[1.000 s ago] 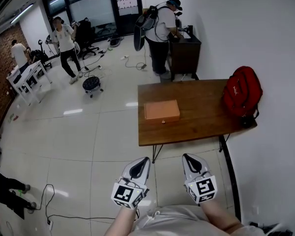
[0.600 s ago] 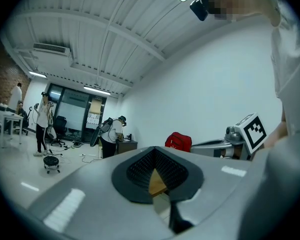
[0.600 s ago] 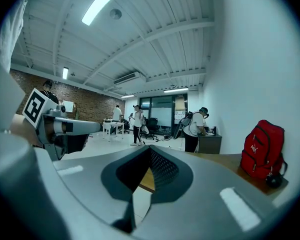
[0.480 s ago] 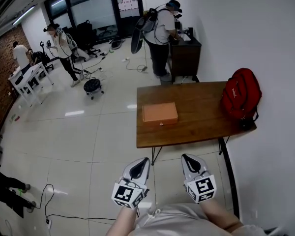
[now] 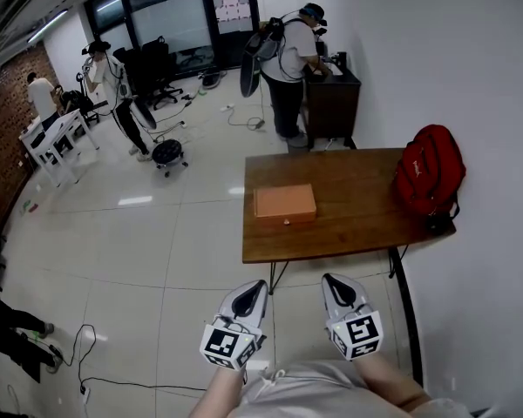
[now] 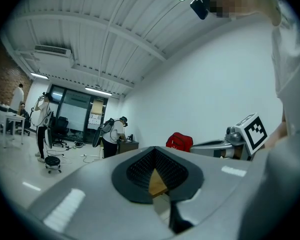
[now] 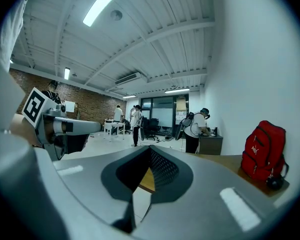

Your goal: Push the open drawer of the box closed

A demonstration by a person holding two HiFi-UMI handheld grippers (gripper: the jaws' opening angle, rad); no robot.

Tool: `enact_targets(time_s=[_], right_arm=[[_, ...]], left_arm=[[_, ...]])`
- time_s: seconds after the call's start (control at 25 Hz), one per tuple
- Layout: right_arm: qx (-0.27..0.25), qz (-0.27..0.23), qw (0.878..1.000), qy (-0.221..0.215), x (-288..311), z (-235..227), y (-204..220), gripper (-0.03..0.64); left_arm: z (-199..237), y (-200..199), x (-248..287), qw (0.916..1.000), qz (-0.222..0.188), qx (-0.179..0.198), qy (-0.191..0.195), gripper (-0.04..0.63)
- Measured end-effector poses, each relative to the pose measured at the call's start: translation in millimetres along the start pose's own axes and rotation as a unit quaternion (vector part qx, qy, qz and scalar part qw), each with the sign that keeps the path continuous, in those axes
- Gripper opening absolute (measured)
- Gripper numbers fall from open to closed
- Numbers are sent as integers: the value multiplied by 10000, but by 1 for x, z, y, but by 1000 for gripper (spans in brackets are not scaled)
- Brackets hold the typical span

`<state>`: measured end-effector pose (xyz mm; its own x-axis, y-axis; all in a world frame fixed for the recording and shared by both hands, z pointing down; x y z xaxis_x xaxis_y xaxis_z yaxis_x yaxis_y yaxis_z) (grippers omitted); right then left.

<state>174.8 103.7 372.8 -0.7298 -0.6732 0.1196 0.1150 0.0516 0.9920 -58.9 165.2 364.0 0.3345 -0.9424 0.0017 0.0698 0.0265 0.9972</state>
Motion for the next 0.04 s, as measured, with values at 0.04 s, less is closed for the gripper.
enact_targets(time_s=[0.04], right_arm=[[1, -4, 10000, -3, -1, -1, 0, 3]], left_arm=[[-1, 0, 0, 10000, 4, -6, -2, 6]])
Point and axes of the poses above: the fingertips, and each gripper's own axes: x forward along the fingers, z to its left, y out of its underside, the point moved 10 cm from there along -x, backward along the fingers, and after that the axes turned 4 degrees about -y, right-handed, at the moved point
